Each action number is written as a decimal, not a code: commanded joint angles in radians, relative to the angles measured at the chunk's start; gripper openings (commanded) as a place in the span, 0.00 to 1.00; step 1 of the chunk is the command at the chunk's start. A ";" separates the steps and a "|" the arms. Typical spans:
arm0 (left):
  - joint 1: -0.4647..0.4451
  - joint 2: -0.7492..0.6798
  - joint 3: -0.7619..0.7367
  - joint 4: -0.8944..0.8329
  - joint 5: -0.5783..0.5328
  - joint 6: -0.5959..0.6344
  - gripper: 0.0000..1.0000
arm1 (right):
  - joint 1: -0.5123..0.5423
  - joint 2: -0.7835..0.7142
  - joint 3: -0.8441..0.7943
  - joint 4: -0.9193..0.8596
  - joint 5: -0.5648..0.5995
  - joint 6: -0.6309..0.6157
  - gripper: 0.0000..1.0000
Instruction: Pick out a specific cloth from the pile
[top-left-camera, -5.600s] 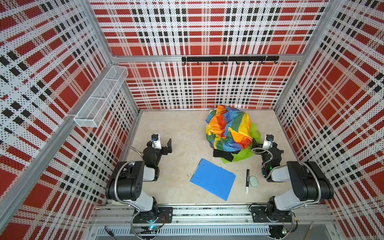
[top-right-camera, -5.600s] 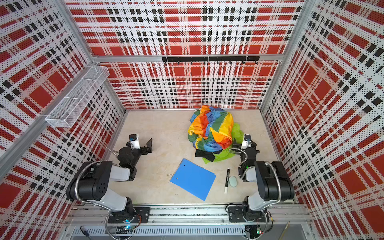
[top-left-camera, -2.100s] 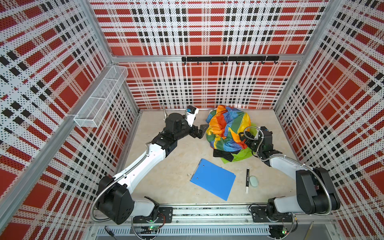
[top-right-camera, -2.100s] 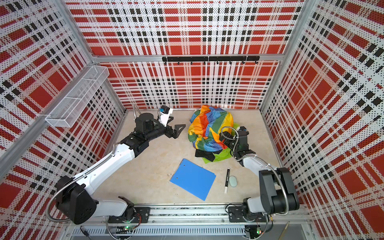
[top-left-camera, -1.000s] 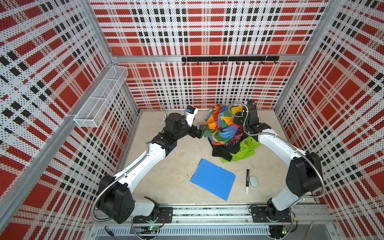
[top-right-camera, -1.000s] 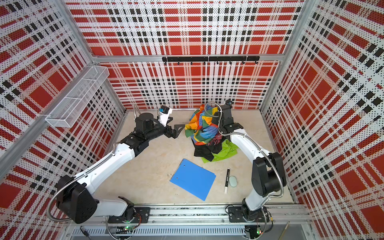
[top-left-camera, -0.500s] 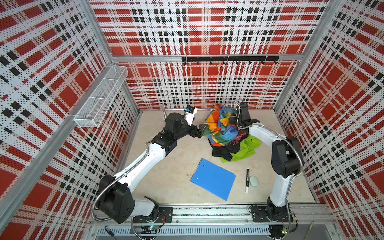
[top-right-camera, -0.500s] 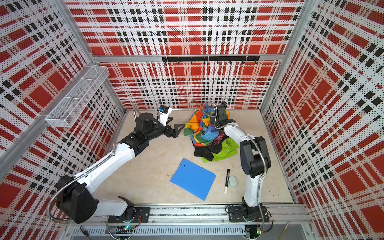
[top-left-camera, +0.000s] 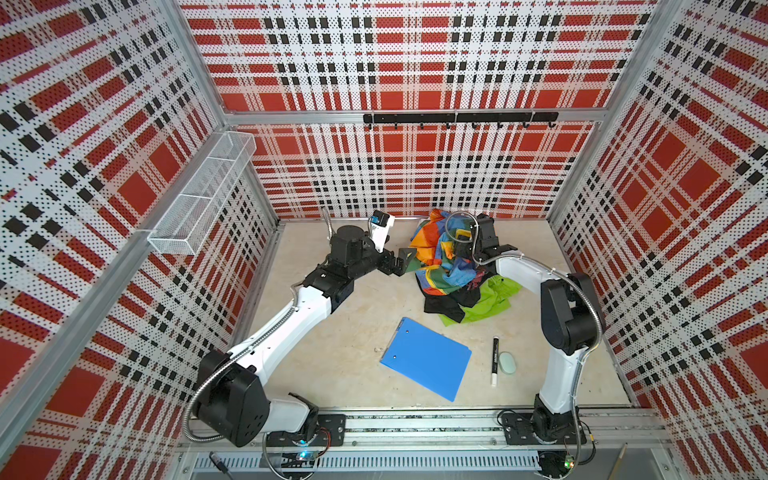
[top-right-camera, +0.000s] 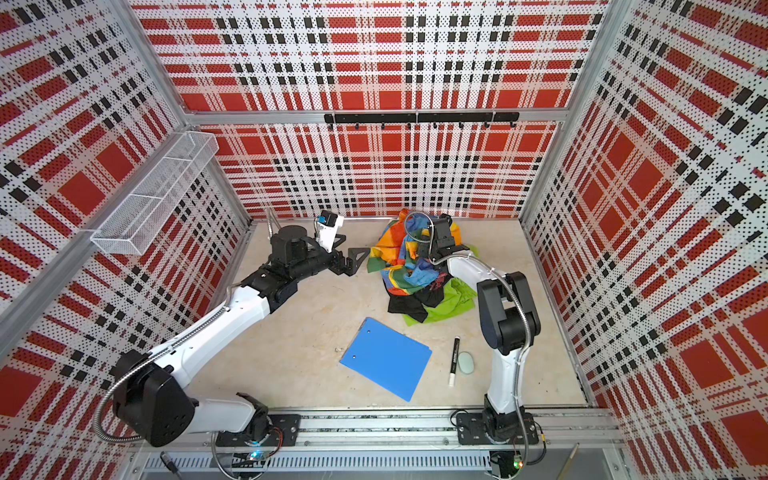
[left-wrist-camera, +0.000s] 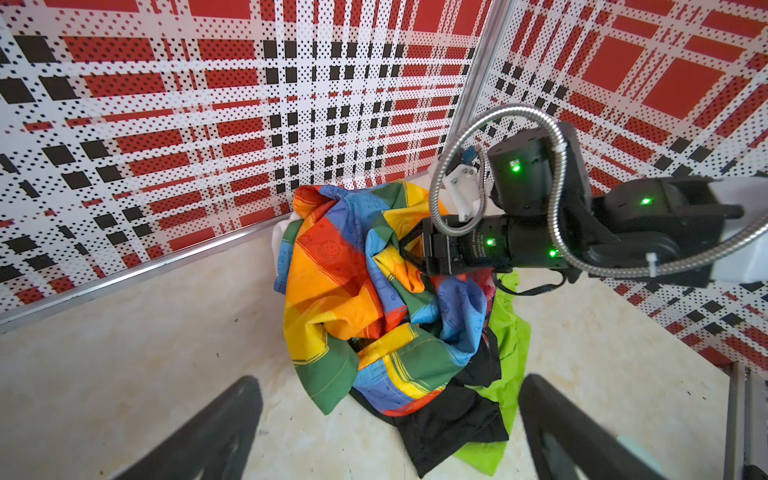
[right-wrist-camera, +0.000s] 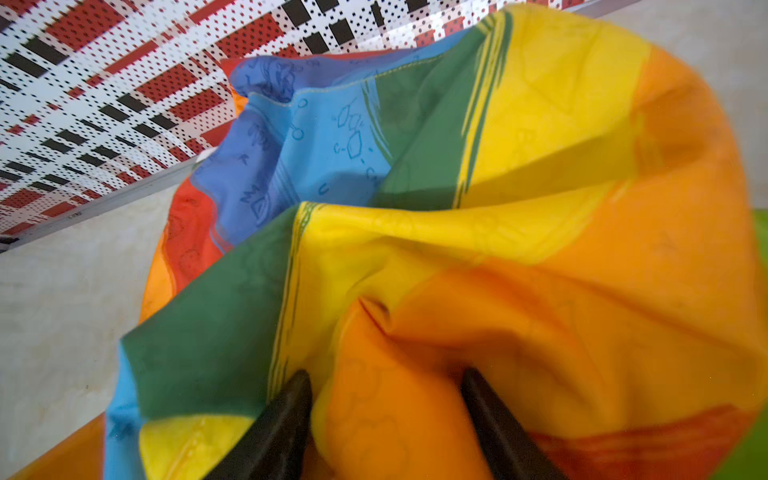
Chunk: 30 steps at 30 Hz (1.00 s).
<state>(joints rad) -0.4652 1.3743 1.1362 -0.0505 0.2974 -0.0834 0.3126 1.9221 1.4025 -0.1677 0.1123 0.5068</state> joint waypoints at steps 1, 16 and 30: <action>0.006 0.004 0.038 0.030 0.013 -0.009 0.99 | 0.002 -0.094 -0.020 -0.006 0.003 -0.028 0.66; 0.014 0.011 0.043 0.026 0.018 -0.020 0.99 | -0.037 -0.401 -0.274 -0.083 -0.030 0.020 1.00; 0.013 0.015 0.046 0.026 0.018 -0.024 0.99 | -0.058 -0.285 -0.298 -0.038 -0.130 0.080 1.00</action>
<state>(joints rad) -0.4591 1.3838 1.1507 -0.0483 0.3073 -0.1024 0.2512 1.5978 1.0809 -0.2588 0.0208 0.5720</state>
